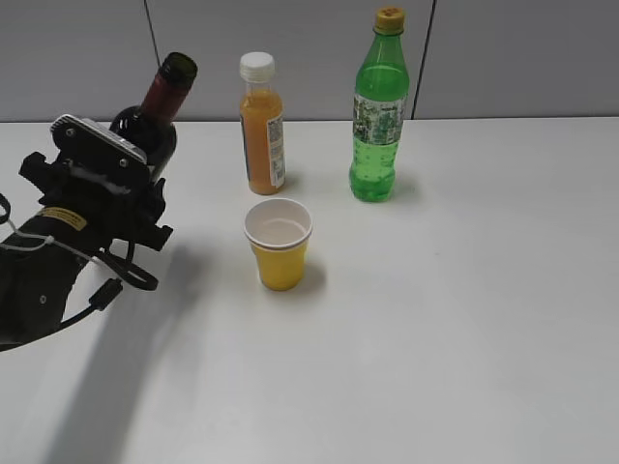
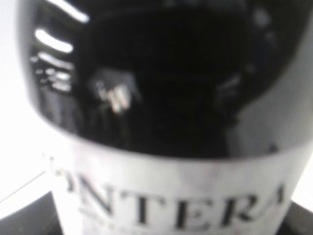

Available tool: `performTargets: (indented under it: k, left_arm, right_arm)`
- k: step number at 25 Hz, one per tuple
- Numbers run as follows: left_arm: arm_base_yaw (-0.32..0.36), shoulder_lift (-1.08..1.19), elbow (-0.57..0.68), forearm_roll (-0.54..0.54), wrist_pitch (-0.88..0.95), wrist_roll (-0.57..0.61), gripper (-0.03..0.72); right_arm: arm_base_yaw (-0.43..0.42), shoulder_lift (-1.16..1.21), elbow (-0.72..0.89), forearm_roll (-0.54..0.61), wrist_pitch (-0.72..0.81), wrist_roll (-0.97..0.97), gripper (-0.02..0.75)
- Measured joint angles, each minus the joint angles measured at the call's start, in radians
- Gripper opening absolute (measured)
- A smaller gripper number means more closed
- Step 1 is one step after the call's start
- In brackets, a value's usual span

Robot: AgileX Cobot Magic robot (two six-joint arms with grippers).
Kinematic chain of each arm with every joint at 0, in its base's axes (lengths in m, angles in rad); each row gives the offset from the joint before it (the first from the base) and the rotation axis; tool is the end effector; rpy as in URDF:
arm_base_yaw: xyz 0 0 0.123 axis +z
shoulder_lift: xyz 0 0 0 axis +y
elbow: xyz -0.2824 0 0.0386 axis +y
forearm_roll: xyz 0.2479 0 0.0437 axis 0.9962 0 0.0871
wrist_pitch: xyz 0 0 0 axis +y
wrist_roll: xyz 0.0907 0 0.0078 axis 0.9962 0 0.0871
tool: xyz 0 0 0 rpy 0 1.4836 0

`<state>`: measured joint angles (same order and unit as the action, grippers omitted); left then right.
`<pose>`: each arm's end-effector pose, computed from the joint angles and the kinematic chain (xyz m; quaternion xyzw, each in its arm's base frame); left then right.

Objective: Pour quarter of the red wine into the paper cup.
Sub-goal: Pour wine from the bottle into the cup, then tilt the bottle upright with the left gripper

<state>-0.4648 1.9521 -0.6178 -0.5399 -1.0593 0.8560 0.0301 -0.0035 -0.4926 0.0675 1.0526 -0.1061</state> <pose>0.3045 -0.1071 0.1193 0.2589 0.7390 0.2135 0.5842 -0.0044 0.0052 0.2759 -0.0590 0.8496 0.0138 0.5239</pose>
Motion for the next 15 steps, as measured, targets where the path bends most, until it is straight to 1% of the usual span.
performTargets:
  k: [3,7,11,15]
  left_arm:
    - [0.000,0.000,0.000,-0.038,0.000,0.087,0.532]
    - [-0.019,0.000,0.000,-0.076,0.000,0.179,0.532]
    - [-0.039,0.000,0.000,-0.141,0.000,0.282,0.532]
    - [-0.042,0.000,0.000,-0.193,0.000,0.375,0.532]
  right_arm:
    - [0.000,0.000,0.000,0.000,0.000,0.000,0.594]
    - [0.000,0.000,0.000,0.000,0.000,0.000,0.594]
    - [0.000,0.000,0.000,0.000,0.000,0.000,0.594]
    - [0.000,0.000,0.000,0.000,0.000,0.000,0.594]
